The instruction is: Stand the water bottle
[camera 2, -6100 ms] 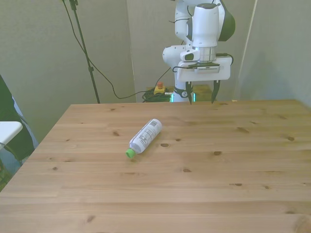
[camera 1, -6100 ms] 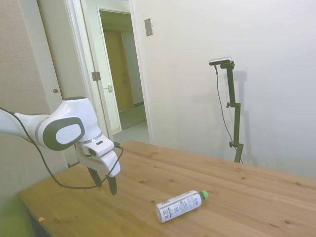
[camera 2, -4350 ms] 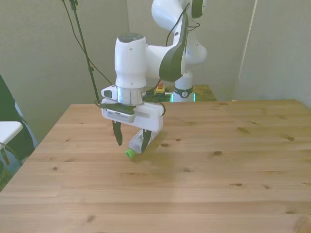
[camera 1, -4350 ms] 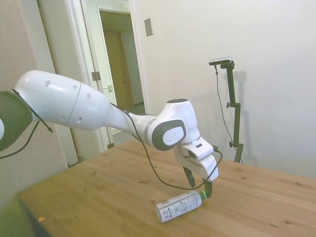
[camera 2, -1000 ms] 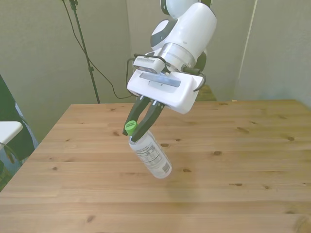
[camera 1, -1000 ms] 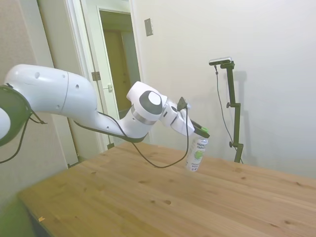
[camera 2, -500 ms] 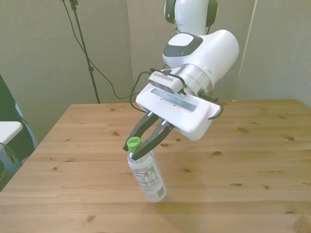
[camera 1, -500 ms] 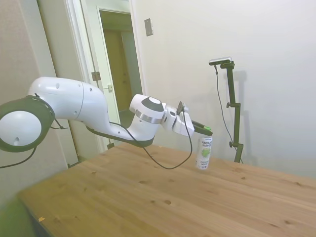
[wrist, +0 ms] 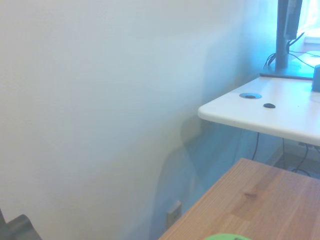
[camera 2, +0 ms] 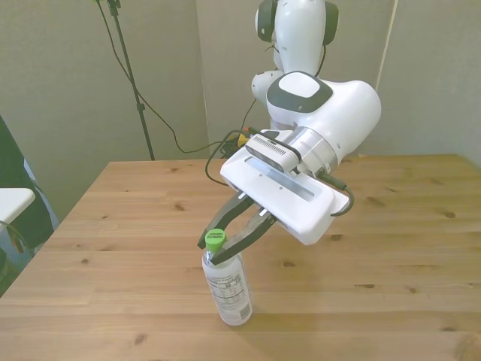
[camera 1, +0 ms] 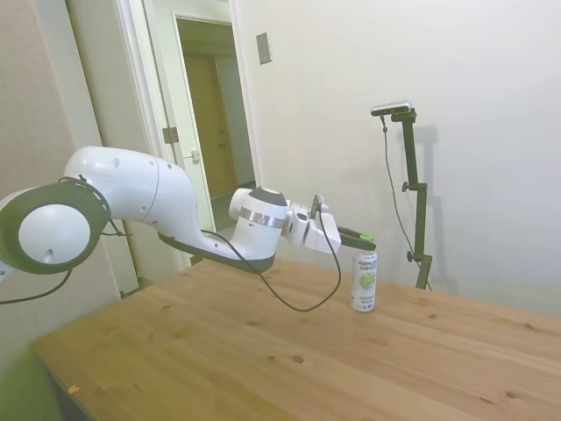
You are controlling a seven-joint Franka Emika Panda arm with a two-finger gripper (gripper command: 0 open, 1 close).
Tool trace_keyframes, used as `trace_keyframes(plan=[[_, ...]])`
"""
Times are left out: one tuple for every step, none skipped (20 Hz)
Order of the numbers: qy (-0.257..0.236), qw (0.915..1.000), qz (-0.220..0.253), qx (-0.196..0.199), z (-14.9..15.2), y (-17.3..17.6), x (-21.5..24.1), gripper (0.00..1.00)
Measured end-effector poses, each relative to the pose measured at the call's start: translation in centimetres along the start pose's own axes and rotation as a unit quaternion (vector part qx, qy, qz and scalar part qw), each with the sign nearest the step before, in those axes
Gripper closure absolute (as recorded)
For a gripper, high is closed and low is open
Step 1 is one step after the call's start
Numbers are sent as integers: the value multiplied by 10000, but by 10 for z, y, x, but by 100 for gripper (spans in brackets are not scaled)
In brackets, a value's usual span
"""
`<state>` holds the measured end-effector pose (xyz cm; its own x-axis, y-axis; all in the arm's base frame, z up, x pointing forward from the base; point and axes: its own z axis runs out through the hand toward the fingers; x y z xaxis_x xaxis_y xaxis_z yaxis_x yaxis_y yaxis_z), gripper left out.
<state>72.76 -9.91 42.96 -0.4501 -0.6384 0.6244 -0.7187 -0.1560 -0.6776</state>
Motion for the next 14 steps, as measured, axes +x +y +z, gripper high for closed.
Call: trace_keyframes(plan=[[-7, 10000, -4, -16, 0, 1, -1, 0], [-12, 10000, -6, -25, 1, 2, -1, 0], [-17, 10000, -3, -33, 1, 3, -1, 0], [-19, 10000, 1, -37, 1, 3, -1, 0], [-19, 10000, 4, -41, 1, 3, 0, 0], [-18, 10000, 6, -45, 1, 3, 0, 0], [-20, 10000, 9, -49, 1, 3, 1, 0], [-21, 10000, 12, -52, 1, 4, 1, 0], [-23, 10000, 13, -57, 1, 4, 2, 0], [-25, 10000, 12, -62, 1, 4, 2, 0], [-18, 10000, 11, -72, 1, 5, 2, 0], [-22, 10000, 4, -86, 1, 6, 2, 0], [-32, 9999, -3, -104, 2, 8, 0, 0], [-43, 9999, -6, -114, 2, 9, 0, 0]])
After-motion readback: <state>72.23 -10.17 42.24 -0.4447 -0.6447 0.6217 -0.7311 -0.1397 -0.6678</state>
